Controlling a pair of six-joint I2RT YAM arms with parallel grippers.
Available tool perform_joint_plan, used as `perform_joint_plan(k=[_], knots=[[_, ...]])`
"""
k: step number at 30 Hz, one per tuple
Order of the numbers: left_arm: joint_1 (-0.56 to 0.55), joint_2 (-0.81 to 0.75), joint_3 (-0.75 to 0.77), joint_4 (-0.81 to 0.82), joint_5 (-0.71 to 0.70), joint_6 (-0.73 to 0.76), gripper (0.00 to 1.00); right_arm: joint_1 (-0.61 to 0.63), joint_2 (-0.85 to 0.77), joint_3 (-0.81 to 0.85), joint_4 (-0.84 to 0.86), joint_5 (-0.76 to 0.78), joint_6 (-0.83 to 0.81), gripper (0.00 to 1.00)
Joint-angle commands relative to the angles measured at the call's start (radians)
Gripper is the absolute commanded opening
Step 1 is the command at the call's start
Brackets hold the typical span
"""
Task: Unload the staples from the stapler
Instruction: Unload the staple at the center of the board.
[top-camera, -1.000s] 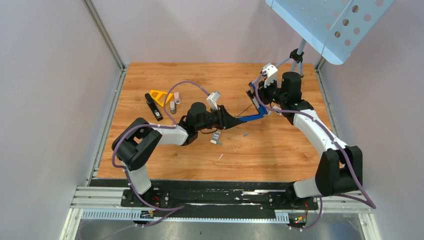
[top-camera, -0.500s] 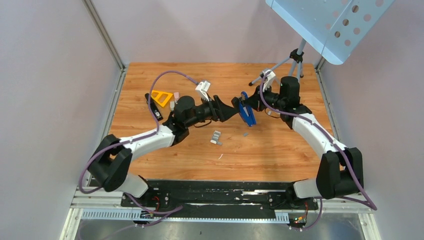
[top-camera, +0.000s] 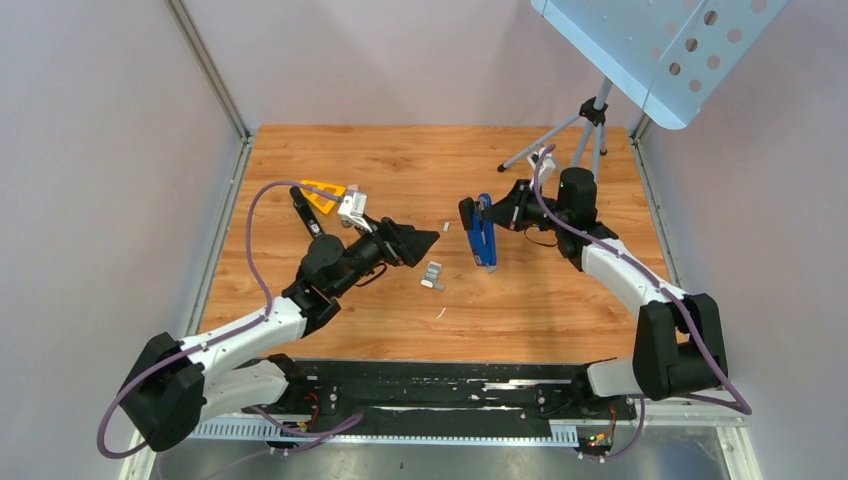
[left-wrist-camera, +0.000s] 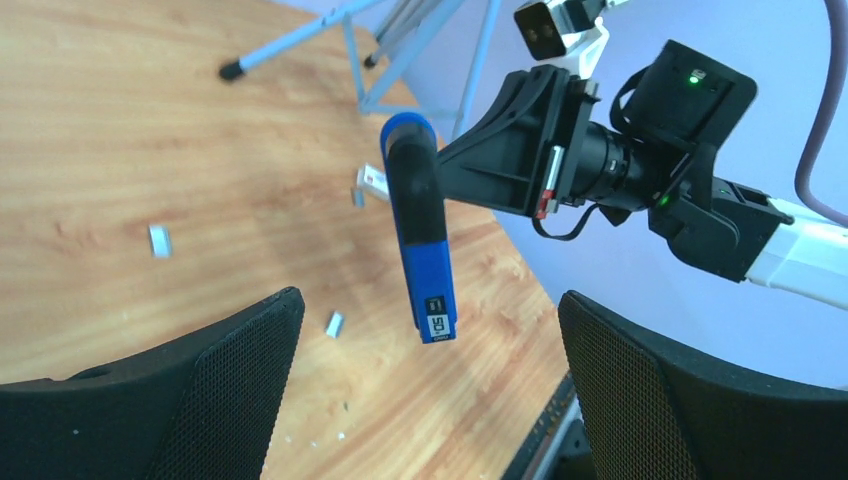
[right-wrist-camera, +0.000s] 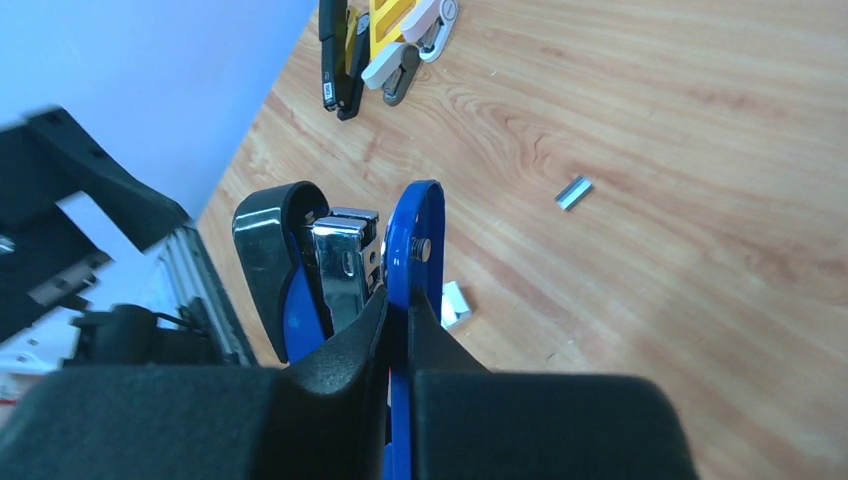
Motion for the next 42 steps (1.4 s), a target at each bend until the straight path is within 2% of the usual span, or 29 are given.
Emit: perform_joint_plan(k=[1,7,10,21,23,25,30,33,34,37,40,41,42], knots=[[0.003,0.052,-0.036,0.084,0.01,-0.195,1.0,0.002,-0.033,-0.064,0.148,0.012,0.282,0.0],[-0.008,0.174,0.061,0.072,0.041,-0.276,1.0,0.018,-0.044,-0.137,0.186,0.048,0.41,0.0],[-0.025,0.24,0.138,-0.006,0.035,-0.275,0.98,0.024,-0.053,-0.171,0.203,0.057,0.443,0.0],[-0.046,0.417,0.37,-0.332,0.038,-0.216,0.78,0.026,-0.059,-0.196,0.213,0.066,0.455,0.0],[-0.052,0.446,0.409,-0.373,0.041,-0.199,0.72,0.027,-0.057,-0.197,0.214,0.066,0.454,0.0],[-0.057,0.474,0.446,-0.402,0.051,-0.196,0.7,0.028,-0.056,-0.197,0.214,0.068,0.453,0.0],[-0.076,0.548,0.512,-0.428,0.092,-0.19,0.52,0.029,-0.055,-0.2,0.214,0.069,0.45,0.0],[-0.082,0.587,0.533,-0.424,0.124,-0.195,0.37,0.029,-0.054,-0.2,0.215,0.069,0.451,0.0],[-0.082,0.603,0.537,-0.419,0.136,-0.197,0.3,0.029,-0.054,-0.2,0.216,0.07,0.452,0.0],[-0.082,0.622,0.543,-0.403,0.154,-0.199,0.01,0.03,-0.052,-0.202,0.216,0.071,0.451,0.0],[-0.082,0.607,0.536,-0.403,0.136,-0.186,0.0,0.029,-0.052,-0.205,0.212,0.074,0.448,0.02],[-0.082,0.598,0.529,-0.402,0.123,-0.181,0.0,0.029,-0.053,-0.206,0.21,0.076,0.447,0.07],[-0.082,0.586,0.519,-0.399,0.109,-0.175,0.0,0.03,-0.054,-0.208,0.21,0.078,0.446,0.19]])
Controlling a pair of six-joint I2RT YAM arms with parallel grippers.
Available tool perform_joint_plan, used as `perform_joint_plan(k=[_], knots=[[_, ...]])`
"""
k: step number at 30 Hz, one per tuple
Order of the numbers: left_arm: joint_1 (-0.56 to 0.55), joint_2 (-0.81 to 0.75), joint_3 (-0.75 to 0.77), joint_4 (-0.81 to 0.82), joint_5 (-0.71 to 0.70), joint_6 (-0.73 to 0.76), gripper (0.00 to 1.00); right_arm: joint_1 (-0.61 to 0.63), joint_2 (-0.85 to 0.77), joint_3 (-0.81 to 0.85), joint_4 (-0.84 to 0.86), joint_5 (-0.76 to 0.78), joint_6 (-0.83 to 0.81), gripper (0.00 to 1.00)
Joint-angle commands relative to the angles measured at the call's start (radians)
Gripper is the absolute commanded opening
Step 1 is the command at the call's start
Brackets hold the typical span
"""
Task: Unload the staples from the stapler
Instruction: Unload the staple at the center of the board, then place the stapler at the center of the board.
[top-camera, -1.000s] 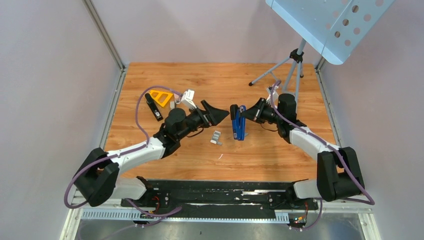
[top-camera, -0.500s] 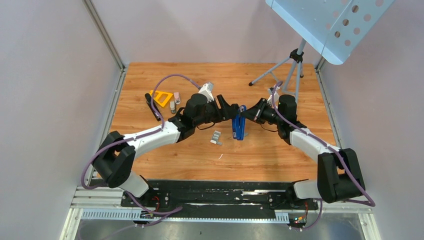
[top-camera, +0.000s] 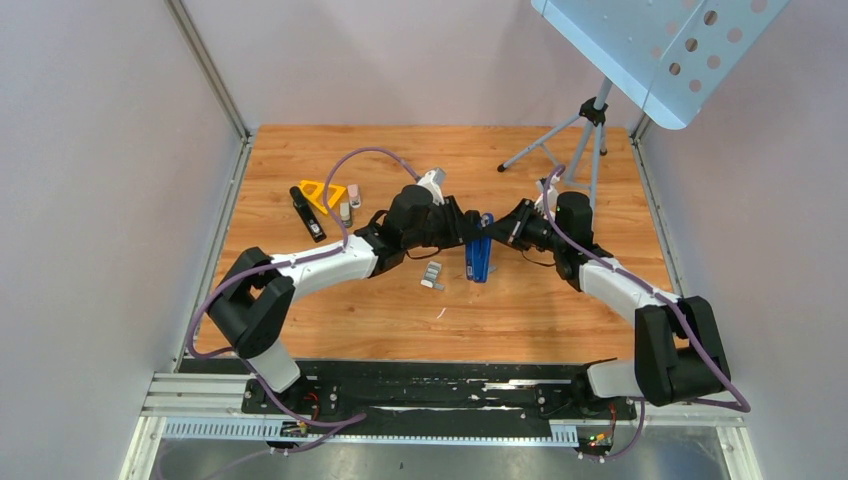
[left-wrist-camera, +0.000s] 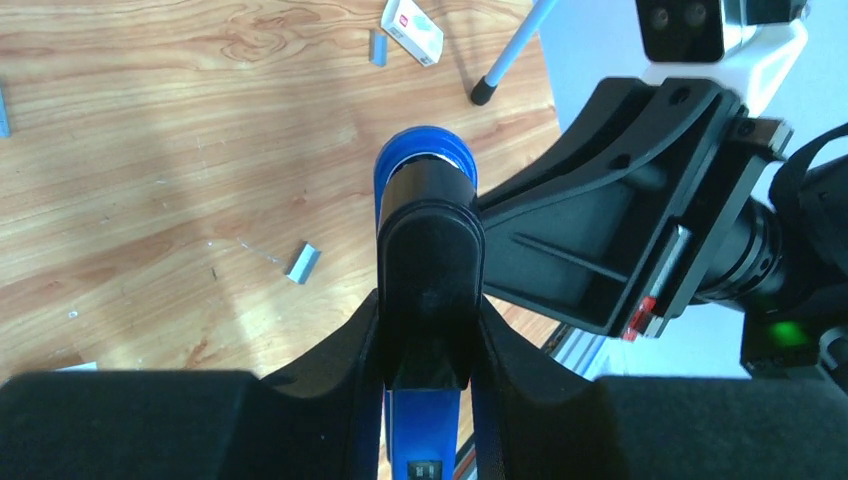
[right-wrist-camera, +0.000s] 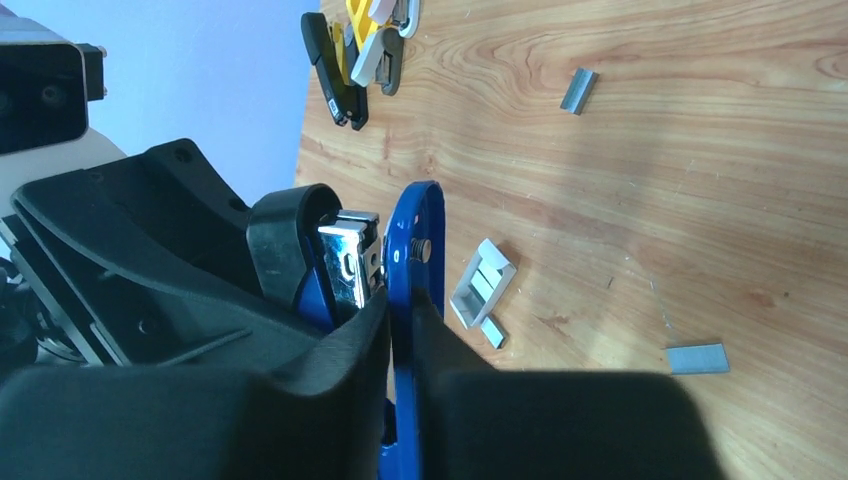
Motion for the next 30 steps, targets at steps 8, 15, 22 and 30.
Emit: perform_joint_plan(k=[8,15,22,30], knots=[[0.025,-0.134,-0.14,0.072,-0.076,0.011,0.0,0.016,-0.024,-0.004,0.084,-0.028,0.03,0.6],[0.094,-0.288,-0.262,-0.003,-0.168,0.032,0.0,0.016,-0.029,-0.014,0.102,-0.041,0.021,0.61],[0.167,-0.531,-0.307,-0.378,-0.513,0.149,0.0,0.013,-0.032,-0.025,0.086,-0.031,0.006,0.58],[0.46,-0.645,-0.307,-0.614,-0.558,0.249,0.0,0.011,-0.038,-0.024,0.069,-0.023,-0.005,0.57]])
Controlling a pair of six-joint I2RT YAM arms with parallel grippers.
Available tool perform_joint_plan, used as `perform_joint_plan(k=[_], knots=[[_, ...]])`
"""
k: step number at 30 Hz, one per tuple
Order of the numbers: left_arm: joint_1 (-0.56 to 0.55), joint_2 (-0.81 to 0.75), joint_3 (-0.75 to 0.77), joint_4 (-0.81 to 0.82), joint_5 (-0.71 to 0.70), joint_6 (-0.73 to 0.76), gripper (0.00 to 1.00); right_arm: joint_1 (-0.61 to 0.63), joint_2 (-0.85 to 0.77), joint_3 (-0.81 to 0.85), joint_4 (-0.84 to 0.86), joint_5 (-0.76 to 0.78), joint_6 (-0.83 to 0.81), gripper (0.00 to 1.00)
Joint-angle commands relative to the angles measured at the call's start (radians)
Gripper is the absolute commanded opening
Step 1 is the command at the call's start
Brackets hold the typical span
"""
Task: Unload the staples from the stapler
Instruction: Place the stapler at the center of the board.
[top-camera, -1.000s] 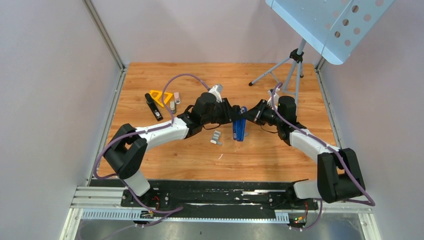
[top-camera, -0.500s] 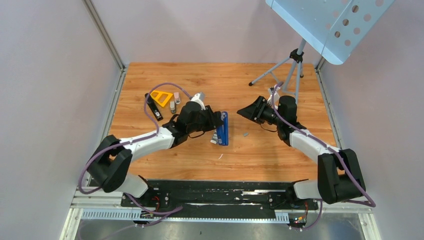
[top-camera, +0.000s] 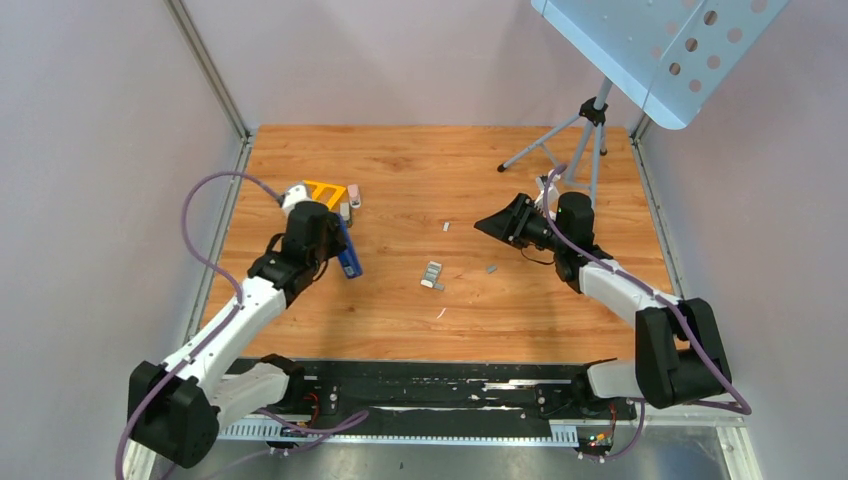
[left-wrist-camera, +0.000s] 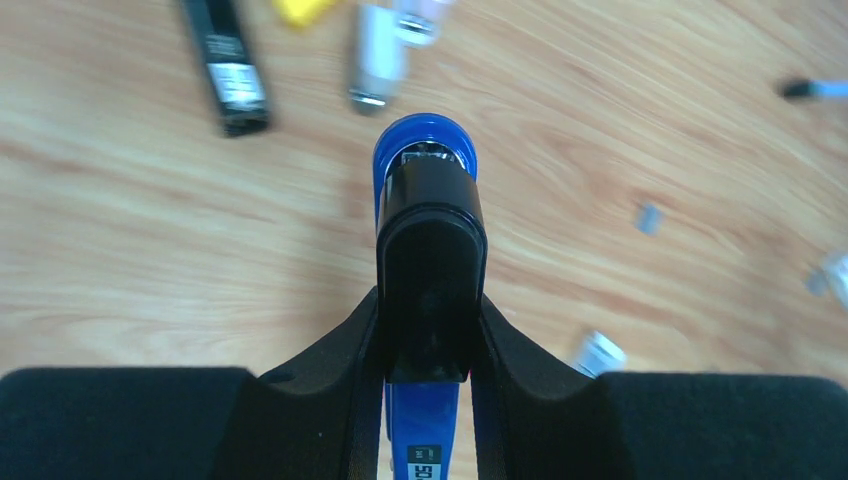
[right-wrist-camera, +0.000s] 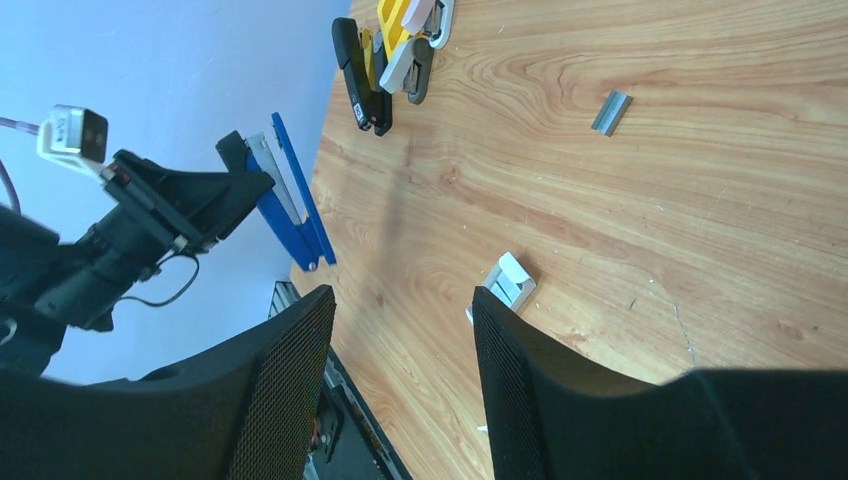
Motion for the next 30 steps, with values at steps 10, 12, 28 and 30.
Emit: perform_joint_plan(k=[10,12,28,30], knots=[[0.443,0.121,0.065,-0.144,-0.02,0.074,0.0,-0.006,-0.038,-0.01,-0.03,0.006,-0.029,0.56],[0.489,0.169,0.082,-0.129,-0.014,0.067,0.0,-0.009,-0.038,-0.01,-0.032,0.005,-0.033,0.56],[0.604,0.51,0.245,-0.014,0.068,0.083,0.38,-0.039,-0.029,-0.001,-0.056,0.008,-0.074,0.56],[0.613,0.509,0.246,-0.012,0.086,0.086,0.52,-0.046,-0.028,0.005,-0.059,0.006,-0.088,0.56]])
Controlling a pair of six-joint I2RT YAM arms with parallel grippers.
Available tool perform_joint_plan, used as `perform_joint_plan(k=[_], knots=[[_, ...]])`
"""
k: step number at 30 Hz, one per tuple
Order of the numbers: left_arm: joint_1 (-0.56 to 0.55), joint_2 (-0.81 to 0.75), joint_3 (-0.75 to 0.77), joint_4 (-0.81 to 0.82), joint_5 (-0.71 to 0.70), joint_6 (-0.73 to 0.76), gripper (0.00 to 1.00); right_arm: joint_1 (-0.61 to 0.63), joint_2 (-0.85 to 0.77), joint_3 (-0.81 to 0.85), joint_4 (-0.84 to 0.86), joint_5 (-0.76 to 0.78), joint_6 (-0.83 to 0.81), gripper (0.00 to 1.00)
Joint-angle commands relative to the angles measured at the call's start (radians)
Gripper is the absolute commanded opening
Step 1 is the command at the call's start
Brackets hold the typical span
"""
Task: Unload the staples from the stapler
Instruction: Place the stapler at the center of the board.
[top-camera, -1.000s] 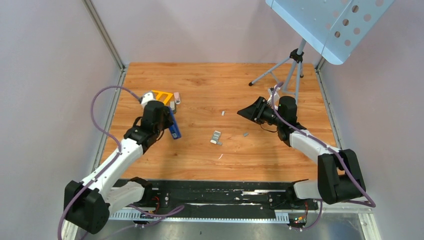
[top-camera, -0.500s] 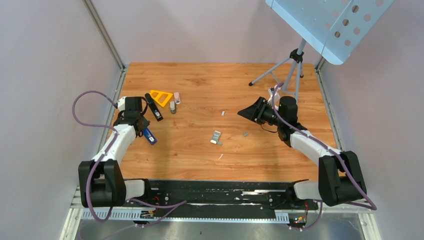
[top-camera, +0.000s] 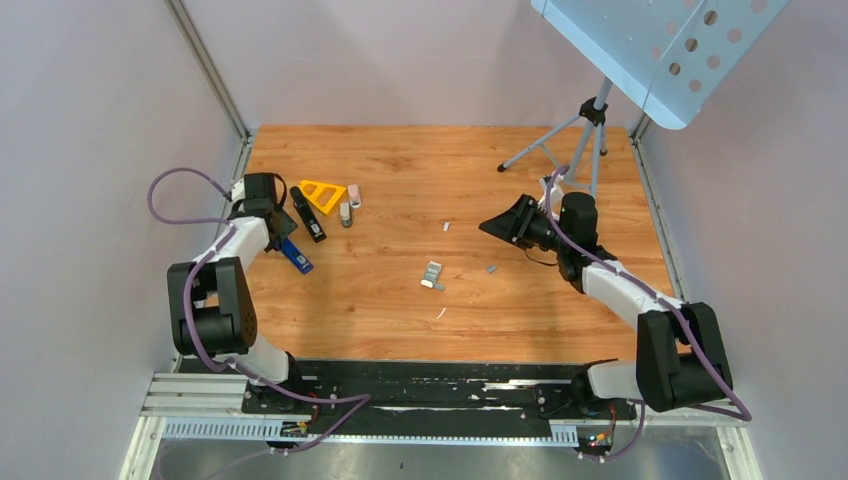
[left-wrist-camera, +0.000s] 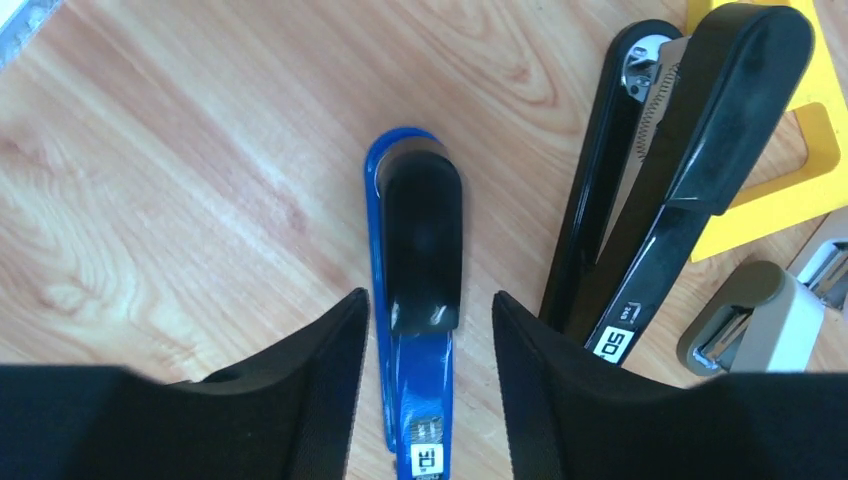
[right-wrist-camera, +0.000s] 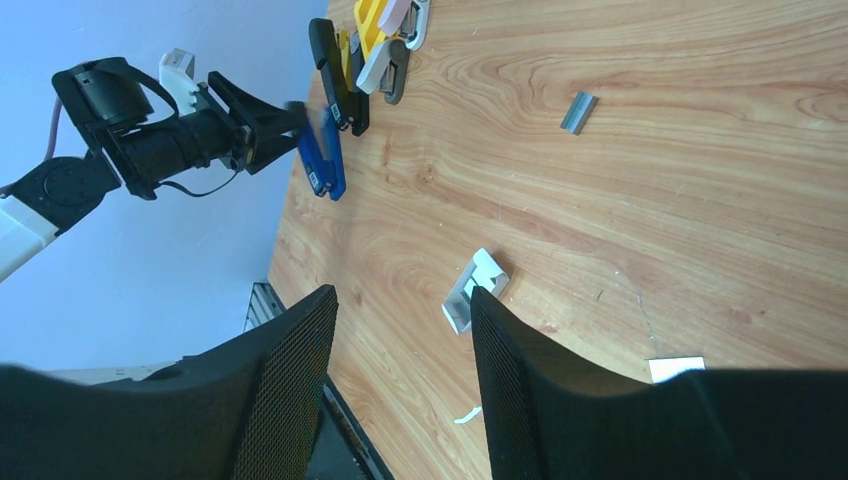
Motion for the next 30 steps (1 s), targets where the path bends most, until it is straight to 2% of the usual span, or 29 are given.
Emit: perform_joint_plan(k=[1,6,11,13,17,21,24,27,30], knots=[[0.021,-0.01,0.031,0.049,0.049,0.007,0.57,-0.026,-0.007,0.008,-0.01,-0.005,-0.047,0.56],[0.024,-0.115,0.001,0.034,0.058,0.078,0.78,-0.042,-0.002,0.047,-0.056,-0.037,-0.195,0.56],[0.024,-0.302,-0.068,0.015,0.116,0.181,0.91,-0.05,-0.001,0.11,-0.161,-0.143,-0.469,0.6],[0.024,-0.393,-0.116,0.029,0.17,0.204,0.98,-0.053,-0.002,0.146,-0.259,-0.205,-0.606,0.64],[0.024,-0.556,-0.234,0.085,0.319,0.193,1.0,-0.063,0.001,0.226,-0.504,-0.313,-0.909,0.74],[0.024,-0.668,-0.36,0.197,0.557,0.117,1.0,-0.072,-0.003,0.303,-0.768,-0.391,-1.203,0.78],[0.024,-0.722,-0.451,0.297,0.723,0.026,1.0,-0.073,-0.011,0.33,-0.892,-0.441,-1.37,0.8],[0.017,-0.767,-0.52,0.408,0.788,-0.075,1.0,-0.073,-0.019,0.331,-0.954,-0.474,-1.473,0.81],[-0.027,-0.799,-0.542,0.416,0.783,-0.092,1.0,-0.074,-0.022,0.324,-0.984,-0.497,-1.56,0.81]])
